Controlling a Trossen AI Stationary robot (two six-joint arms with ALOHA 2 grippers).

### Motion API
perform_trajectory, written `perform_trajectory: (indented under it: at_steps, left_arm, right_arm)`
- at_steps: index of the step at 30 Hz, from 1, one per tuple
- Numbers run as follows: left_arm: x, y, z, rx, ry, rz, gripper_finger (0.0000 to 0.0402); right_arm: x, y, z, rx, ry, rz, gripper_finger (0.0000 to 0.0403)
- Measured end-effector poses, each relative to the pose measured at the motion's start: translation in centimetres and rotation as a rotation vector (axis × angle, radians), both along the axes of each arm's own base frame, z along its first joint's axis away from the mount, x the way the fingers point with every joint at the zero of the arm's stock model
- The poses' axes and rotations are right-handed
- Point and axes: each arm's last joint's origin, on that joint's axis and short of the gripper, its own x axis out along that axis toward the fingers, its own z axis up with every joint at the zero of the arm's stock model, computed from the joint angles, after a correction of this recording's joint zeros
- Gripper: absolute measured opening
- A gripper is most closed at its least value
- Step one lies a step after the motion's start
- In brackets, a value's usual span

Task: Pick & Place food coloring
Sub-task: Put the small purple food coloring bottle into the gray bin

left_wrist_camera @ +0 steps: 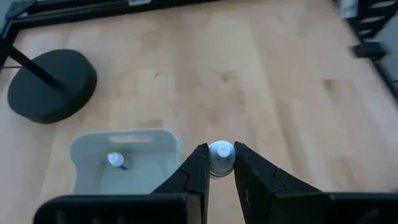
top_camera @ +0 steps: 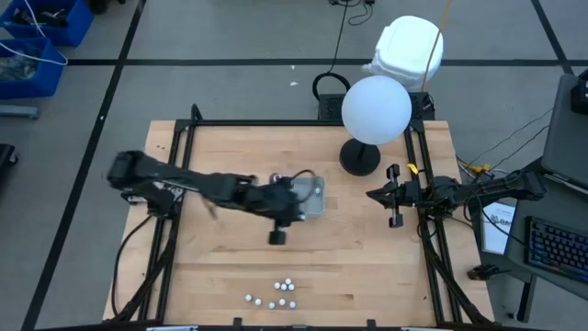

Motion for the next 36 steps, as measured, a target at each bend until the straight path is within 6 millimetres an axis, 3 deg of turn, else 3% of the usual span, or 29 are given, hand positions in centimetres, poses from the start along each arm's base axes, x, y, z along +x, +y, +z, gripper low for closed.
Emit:
perform_trajectory:
  at_steps: [4,9,16,29,36]
  left_arm:
    - [3.4,1.4,-1.1,0.032,0.052,0.064,0.006]
    - [5.7,3.7,-3.5,0.038,0.109,0.147,0.006]
    - [7.0,5.9,-6.3,0.02,0.158,0.213,0.006]
    - [8.4,6.1,-10.1,0.018,0.208,0.226,0.006]
    - [8.4,6.1,-10.5,0.005,0.186,0.247,0.006]
  right_arm:
    - [0.0,0.0,0.0,0.0,0.0,0.0,0.0]
    - [0.0,0.0,0.0,0.0,0.0,0.0,0.0]
    - [0.0,0.0,0.0,-0.007,0.0,-0.001,0.0]
    - [0.0,0.0,0.0,-0.018,0.0,-0.003,0.0]
    - [0.0,0.0,0.0,-0.018,-0.001,-0.003,0.0]
